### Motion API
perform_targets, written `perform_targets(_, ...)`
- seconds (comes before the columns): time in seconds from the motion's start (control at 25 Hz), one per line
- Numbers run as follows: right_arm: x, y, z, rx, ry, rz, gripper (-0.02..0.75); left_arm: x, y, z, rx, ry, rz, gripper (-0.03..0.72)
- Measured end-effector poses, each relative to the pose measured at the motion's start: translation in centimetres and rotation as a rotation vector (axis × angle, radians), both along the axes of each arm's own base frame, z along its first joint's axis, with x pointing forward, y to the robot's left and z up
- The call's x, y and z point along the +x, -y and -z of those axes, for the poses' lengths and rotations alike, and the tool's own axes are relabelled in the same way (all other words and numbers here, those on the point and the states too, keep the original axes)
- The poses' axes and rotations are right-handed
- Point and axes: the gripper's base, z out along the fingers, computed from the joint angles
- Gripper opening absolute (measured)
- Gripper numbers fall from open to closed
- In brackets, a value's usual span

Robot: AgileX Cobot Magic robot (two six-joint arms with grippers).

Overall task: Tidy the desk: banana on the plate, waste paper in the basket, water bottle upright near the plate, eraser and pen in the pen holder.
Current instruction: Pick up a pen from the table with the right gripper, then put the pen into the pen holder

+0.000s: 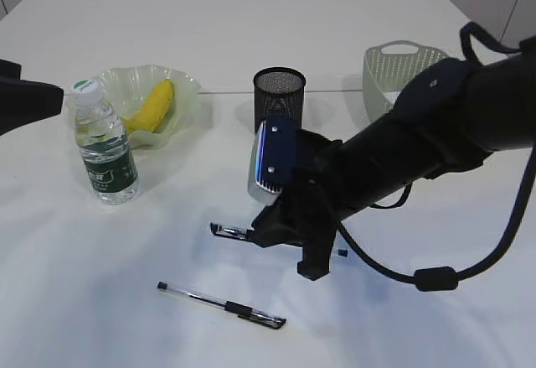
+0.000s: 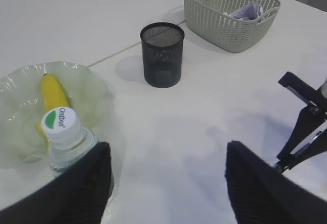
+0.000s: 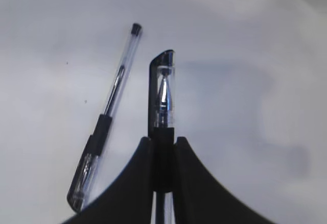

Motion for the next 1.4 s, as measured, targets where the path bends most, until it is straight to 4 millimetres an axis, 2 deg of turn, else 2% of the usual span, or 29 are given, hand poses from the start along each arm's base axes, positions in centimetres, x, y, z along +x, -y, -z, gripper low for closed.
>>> perform_targets(0.4, 1.3, 2.1, -4.6, 0.218, 0.028, 0.167, 0.043, 0.0, 0.0, 0.0, 0.000, 0.000, 0.000, 0.498)
perform_targets(0.68, 2.4, 3.3, -7.3, 0.402, 0.120, 0.267, 0.043, 0.0, 0.0, 0.0, 0.000, 0.000, 0.000, 0.498)
perform_targets(0.88, 3.6, 4.4, -8.2, 0.492, 0.193, 0.341, 0.043, 0.0, 0.0, 0.0, 0.000, 0.000, 0.000, 0.498)
perform_targets(1.4, 4.6, 5.7, -9.1, 0.479, 0.306, 0.328, 0.043, 0.0, 0.0, 0.0, 0.000, 0.000, 0.000, 0.498)
